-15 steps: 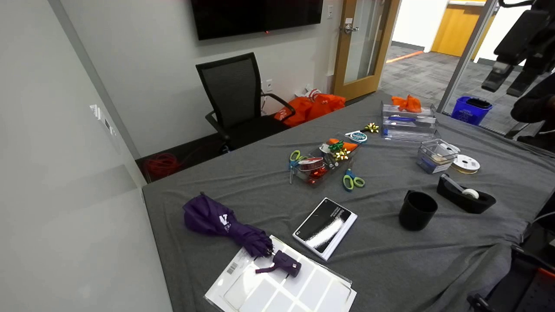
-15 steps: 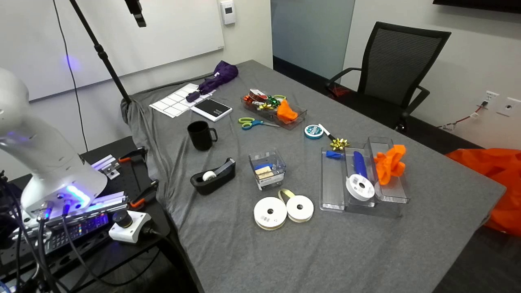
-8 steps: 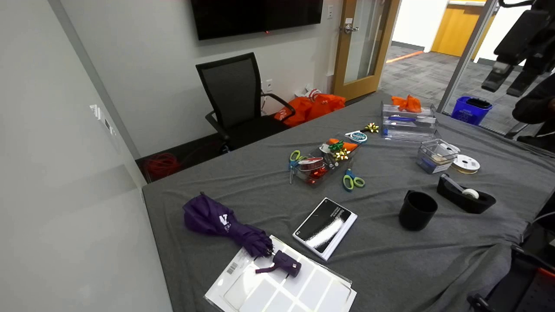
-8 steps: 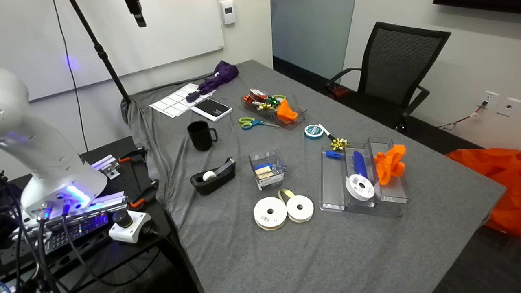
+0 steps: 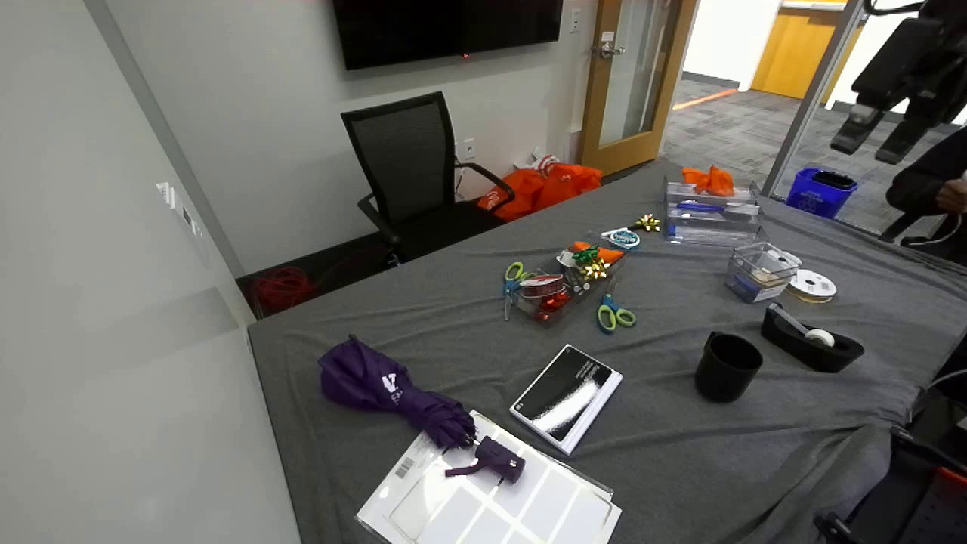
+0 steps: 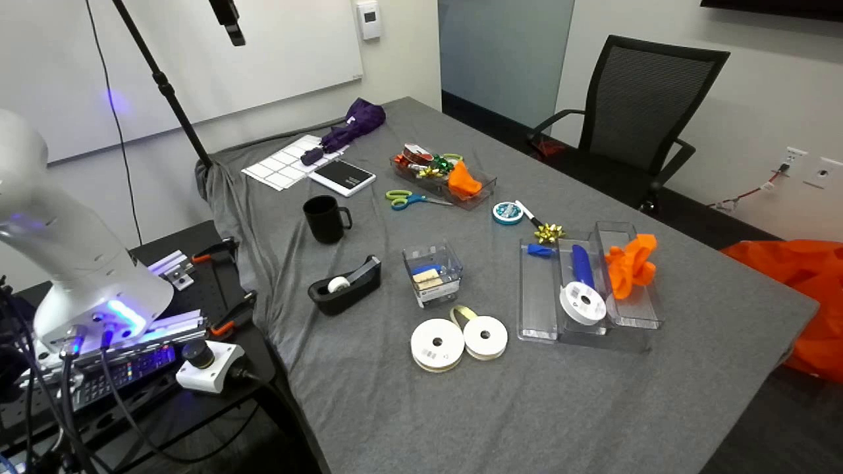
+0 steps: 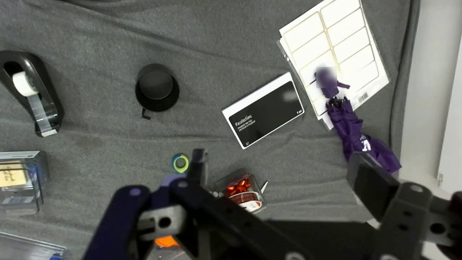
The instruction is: Unstack the clear containers.
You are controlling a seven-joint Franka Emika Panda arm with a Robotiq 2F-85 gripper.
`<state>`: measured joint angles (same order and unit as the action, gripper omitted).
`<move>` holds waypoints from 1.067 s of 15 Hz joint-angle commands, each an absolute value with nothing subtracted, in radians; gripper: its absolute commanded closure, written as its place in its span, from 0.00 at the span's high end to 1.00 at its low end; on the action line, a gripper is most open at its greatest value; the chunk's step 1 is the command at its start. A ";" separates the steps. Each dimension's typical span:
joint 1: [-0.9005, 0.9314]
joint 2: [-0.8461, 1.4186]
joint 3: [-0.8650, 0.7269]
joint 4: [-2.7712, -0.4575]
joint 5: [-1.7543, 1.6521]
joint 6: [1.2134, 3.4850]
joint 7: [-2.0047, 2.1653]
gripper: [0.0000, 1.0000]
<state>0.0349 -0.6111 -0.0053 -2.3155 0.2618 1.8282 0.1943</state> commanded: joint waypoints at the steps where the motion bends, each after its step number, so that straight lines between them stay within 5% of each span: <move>1: -0.027 -0.531 -0.033 -2.307 0.235 1.920 0.156 1.00; 16: -0.117 -0.199 -0.192 -2.154 0.078 2.002 -0.118 1.00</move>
